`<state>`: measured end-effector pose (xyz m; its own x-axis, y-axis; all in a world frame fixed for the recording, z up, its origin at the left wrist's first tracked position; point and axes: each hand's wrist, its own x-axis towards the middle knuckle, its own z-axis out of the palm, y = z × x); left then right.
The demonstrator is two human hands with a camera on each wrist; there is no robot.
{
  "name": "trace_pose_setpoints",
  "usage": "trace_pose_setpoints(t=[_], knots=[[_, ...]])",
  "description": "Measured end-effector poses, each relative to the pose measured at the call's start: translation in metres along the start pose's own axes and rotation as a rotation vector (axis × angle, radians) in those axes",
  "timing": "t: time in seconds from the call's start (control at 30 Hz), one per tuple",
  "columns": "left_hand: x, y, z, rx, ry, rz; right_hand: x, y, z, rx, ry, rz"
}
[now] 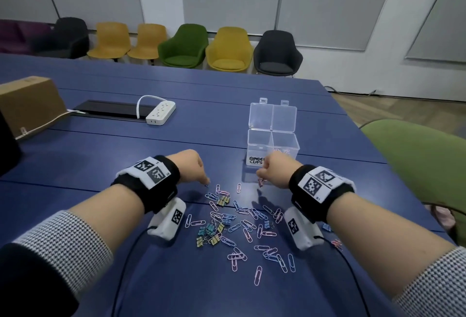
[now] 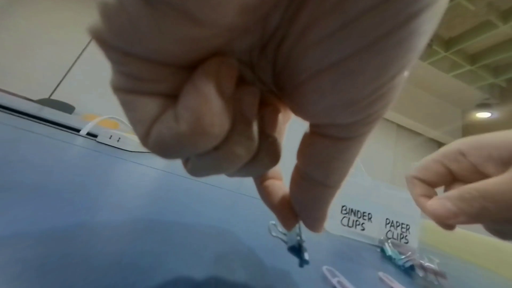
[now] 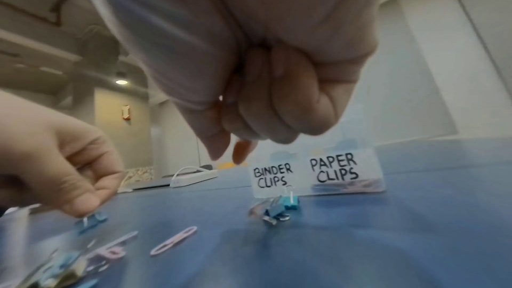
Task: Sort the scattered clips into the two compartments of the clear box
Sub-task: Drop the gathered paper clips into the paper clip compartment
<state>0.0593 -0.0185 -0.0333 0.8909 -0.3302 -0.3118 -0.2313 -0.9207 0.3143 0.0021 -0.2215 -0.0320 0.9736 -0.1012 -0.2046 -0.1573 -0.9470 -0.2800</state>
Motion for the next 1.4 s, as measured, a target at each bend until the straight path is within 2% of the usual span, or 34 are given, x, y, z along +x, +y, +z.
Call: trace_pose_setpoints(t=[0.1,0.27,0.4,0.53,0.7,0.87,1.13,1.23,1.3,1.4], knots=[[0.004,-0.006,0.003,0.033,0.010,-0.001,0.003,-0.011,0.007,-0.046,0.026,-0.068],[0.005,-0.004,0.009,0.104,0.077,0.052,0.003,-0.041,0.025,-0.186,-0.104,-0.224],[-0.001,0.009,0.015,0.048,-0.038,0.187,0.006,-0.054,0.030,-0.249,-0.175,-0.256],[0.001,0.015,0.025,0.038,-0.082,0.220,0.005,-0.054,0.029,-0.225,-0.196,-0.280],[0.001,0.016,0.025,-0.013,-0.091,0.245,0.006,-0.038,0.022,-0.107,-0.168,-0.238],[-0.005,0.016,0.021,0.008,-0.066,0.281,0.007,-0.013,0.002,-0.009,-0.103,-0.114],[-0.004,0.024,0.034,0.113,-0.105,0.364,0.012,0.010,-0.004,-0.061,0.033,0.009],[-0.004,0.026,0.036,0.108,-0.116,0.357,0.010,0.007,-0.002,-0.037,0.075,-0.059],[-0.004,0.027,0.037,0.119,-0.098,0.383,0.007,0.000,0.002,-0.074,0.000,-0.156],[-0.005,0.028,0.037,0.154,-0.077,0.405,0.003,-0.012,0.010,-0.275,-0.144,-0.261]])
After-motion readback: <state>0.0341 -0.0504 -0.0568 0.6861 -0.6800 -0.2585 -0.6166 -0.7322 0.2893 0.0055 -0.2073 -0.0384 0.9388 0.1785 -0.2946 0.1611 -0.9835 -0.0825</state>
